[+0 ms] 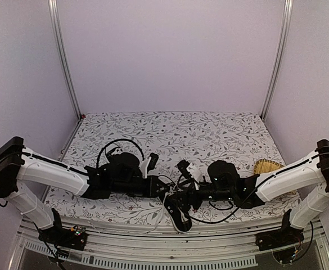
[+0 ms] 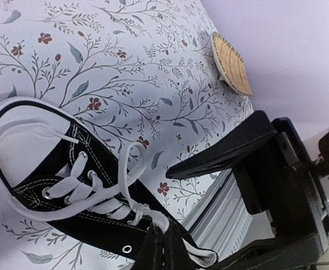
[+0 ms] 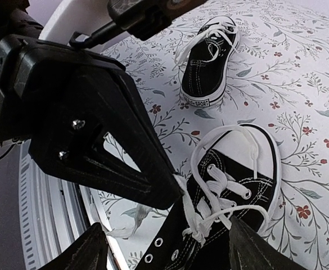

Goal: Tie the shoes
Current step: Pass from the left arm to the right

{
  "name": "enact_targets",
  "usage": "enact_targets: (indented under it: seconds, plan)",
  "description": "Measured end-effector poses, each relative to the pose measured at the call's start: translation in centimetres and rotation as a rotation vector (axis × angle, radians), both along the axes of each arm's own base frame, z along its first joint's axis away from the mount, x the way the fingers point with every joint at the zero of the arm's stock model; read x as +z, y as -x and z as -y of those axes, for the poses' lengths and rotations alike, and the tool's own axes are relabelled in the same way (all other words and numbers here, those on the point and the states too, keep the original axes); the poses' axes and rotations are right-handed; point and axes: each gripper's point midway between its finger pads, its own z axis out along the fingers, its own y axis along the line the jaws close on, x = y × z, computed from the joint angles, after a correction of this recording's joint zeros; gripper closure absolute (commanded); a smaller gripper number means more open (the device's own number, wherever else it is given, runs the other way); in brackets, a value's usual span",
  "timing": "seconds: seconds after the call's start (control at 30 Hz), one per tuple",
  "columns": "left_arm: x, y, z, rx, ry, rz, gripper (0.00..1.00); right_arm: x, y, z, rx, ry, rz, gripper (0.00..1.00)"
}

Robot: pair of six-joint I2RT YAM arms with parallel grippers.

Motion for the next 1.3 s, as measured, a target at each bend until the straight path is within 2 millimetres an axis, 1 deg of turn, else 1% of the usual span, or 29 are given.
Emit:
enact_targets:
  seconds: [0.33, 0.43, 0.5, 0.53, 0.57, 0.7, 0.73, 0.77, 0.8, 0.83, 0.97, 1.0, 1.03, 1.13, 1.2, 1.3]
  plan:
    - [0.3, 0.0, 0.3, -0.009, 0.010, -0.017, 1.00, -0.4, -1.0, -2.3, -0.031, 0.039, 0.075, 0.25]
    - [0.3, 0.0, 0.4, -0.009, 0.013, -0.021, 1.00, -0.8, -1.3, -2.8, -0.050, 0.054, 0.086, 0.29]
    - [0.1, -0.1, 0.5, -0.006, 0.010, -0.025, 1.00, -1.1, -1.5, -3.0, -0.070, 0.070, 0.096, 0.36]
    - [0.1, -0.1, 0.5, -0.004, 0.009, -0.026, 1.00, -1.3, -1.5, -3.0, -0.080, 0.077, 0.099, 0.43]
    - [0.0, -0.2, 0.5, -0.003, 0.008, -0.027, 1.00, -1.4, -1.7, -3.0, -0.093, 0.086, 0.102, 0.53]
    - [0.2, -0.4, 0.6, 0.002, 0.012, -0.025, 1.00, -1.8, -1.9, -2.6, -0.146, 0.103, 0.094, 0.79]
    - [0.3, -0.5, 0.6, 0.005, 0.013, -0.024, 1.00, -1.8, -2.1, -2.5, -0.154, 0.110, 0.099, 0.88]
    - [0.3, -0.6, 0.6, 0.007, 0.013, -0.022, 1.00, -1.9, -2.1, -2.4, -0.166, 0.109, 0.094, 0.93]
    - [0.3, -0.6, 0.6, 0.009, 0.013, -0.022, 1.00, -1.9, -2.2, -2.3, -0.176, 0.110, 0.088, 0.96]
    - [0.3, -0.6, 0.6, 0.009, 0.013, -0.022, 1.00, -2.0, -2.3, -2.2, -0.187, 0.113, 0.087, 0.97]
    - [0.1, -0.7, 0.7, 0.011, 0.010, -0.023, 1.00, -2.2, -2.5, -1.8, -0.209, 0.117, 0.081, 0.98]
    - [0.1, -0.8, 0.8, 0.011, 0.010, -0.023, 0.94, -2.2, -2.5, -1.8, -0.214, 0.118, 0.080, 0.98]
    - [0.1, -0.8, 0.8, 0.011, 0.010, -0.022, 0.85, -2.2, -2.6, -1.7, -0.218, 0.117, 0.081, 0.98]
    - [0.2, -1.1, 0.8, 0.010, -0.002, -0.012, 0.65, -2.3, -2.7, -1.4, -0.237, 0.116, 0.072, 0.98]
    - [0.1, -1.5, 0.6, 0.015, -0.023, 0.001, 0.59, -2.4, -2.8, -1.2, -0.249, 0.117, 0.067, 0.98]
    - [-0.1, -2.7, -0.4, 0.044, -0.068, 0.016, 0.55, -2.7, -2.9, -0.8, -0.266, 0.118, 0.055, 0.98]
